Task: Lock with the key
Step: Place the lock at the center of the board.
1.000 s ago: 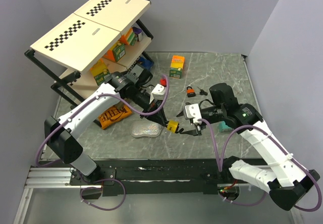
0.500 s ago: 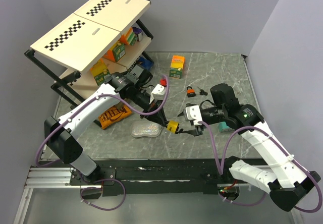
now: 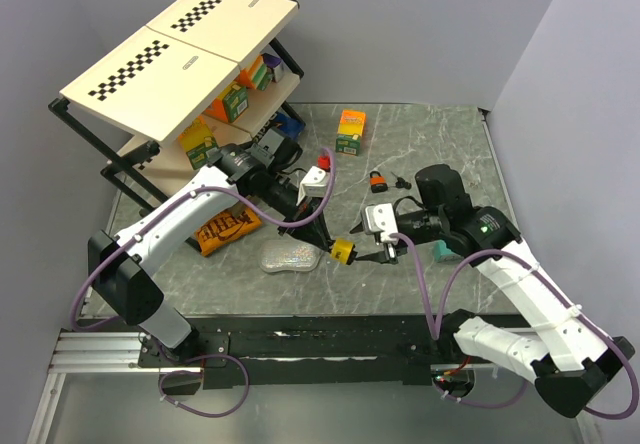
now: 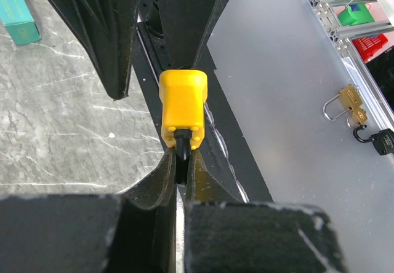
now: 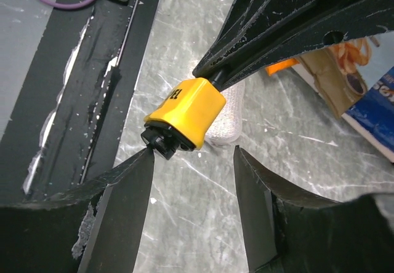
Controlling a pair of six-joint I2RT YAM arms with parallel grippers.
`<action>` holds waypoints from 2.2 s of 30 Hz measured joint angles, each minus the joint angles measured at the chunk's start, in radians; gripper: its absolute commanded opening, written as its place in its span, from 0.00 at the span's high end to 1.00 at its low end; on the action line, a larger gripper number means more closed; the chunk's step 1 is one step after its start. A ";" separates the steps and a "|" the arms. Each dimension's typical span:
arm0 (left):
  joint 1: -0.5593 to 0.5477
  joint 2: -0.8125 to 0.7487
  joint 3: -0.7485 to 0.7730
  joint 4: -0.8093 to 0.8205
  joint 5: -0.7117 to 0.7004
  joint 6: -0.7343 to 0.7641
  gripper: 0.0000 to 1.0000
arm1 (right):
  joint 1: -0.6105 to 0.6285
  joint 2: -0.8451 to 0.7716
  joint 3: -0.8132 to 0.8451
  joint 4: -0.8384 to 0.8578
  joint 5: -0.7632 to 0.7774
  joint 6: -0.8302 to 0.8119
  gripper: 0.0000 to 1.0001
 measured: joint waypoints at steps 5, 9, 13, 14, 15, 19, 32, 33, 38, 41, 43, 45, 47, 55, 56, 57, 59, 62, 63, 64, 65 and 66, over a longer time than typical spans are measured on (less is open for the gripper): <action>0.005 -0.001 0.000 0.000 -0.006 -0.003 0.99 | 0.001 0.015 0.000 0.009 0.000 0.053 0.42; 0.009 -0.009 -0.006 -0.003 -0.018 -0.004 0.99 | 0.002 0.035 0.000 0.021 0.000 0.109 0.43; 0.009 -0.011 -0.007 -0.010 -0.032 -0.002 0.99 | 0.002 0.056 0.000 0.022 -0.006 0.137 0.45; 0.009 -0.011 -0.007 -0.013 -0.035 0.000 0.99 | 0.002 0.061 0.000 0.022 -0.008 0.140 0.45; 0.009 -0.011 -0.007 -0.017 -0.039 0.001 0.99 | 0.003 0.065 0.000 0.022 -0.009 0.143 0.45; 0.009 -0.011 -0.007 -0.031 -0.048 0.010 0.99 | 0.002 0.084 0.000 0.027 -0.015 0.158 0.47; 0.024 0.003 0.046 -0.114 -0.056 0.077 0.99 | -0.005 0.113 0.034 0.046 -0.022 0.238 0.47; 0.026 0.003 0.046 -0.112 -0.056 0.067 0.99 | -0.005 0.113 0.034 0.051 -0.021 0.249 0.44; 0.075 -0.014 -0.020 0.064 -0.038 -0.156 0.99 | -0.064 0.102 0.033 0.095 0.011 0.285 0.24; 0.088 -0.021 -0.070 0.204 -0.075 -0.322 0.99 | -0.127 0.080 0.026 0.122 0.040 0.277 0.16; 0.087 -0.020 -0.082 0.256 -0.104 -0.402 0.99 | -0.164 0.045 0.004 0.116 0.074 0.256 0.11; 0.084 -0.019 -0.082 0.277 -0.121 -0.451 0.99 | -0.194 0.011 -0.020 0.096 0.106 0.236 0.08; 0.079 -0.016 -0.081 0.296 -0.139 -0.516 0.99 | -0.216 -0.027 -0.037 0.066 0.144 0.219 0.05; 0.057 0.079 -0.062 0.407 -0.251 -0.881 0.99 | -0.087 -0.094 -0.090 0.114 0.330 0.207 0.05; 0.054 0.095 -0.058 0.417 -0.267 -0.924 0.99 | -0.072 -0.087 -0.095 0.121 0.344 0.210 0.05; 0.053 0.103 -0.057 0.424 -0.276 -0.949 0.99 | -0.063 -0.079 -0.098 0.130 0.354 0.212 0.05; 0.049 0.117 -0.051 0.426 -0.295 -0.993 0.99 | -0.053 -0.057 -0.099 0.145 0.370 0.213 0.05; 0.043 0.122 -0.048 0.433 -0.311 -1.032 0.99 | -0.050 -0.024 -0.107 0.188 0.367 0.199 0.07; 0.040 0.122 -0.047 0.435 -0.312 -1.042 0.99 | -0.050 -0.018 -0.112 0.198 0.359 0.188 0.08; 0.038 0.122 -0.046 0.436 -0.312 -1.048 0.99 | -0.050 -0.013 -0.119 0.210 0.344 0.176 0.10; 0.036 0.122 -0.046 0.438 -0.312 -1.052 0.99 | -0.049 -0.007 -0.123 0.217 0.330 0.162 0.12; 0.034 0.122 -0.044 0.438 -0.314 -1.055 0.99 | -0.049 0.000 -0.126 0.226 0.314 0.151 0.13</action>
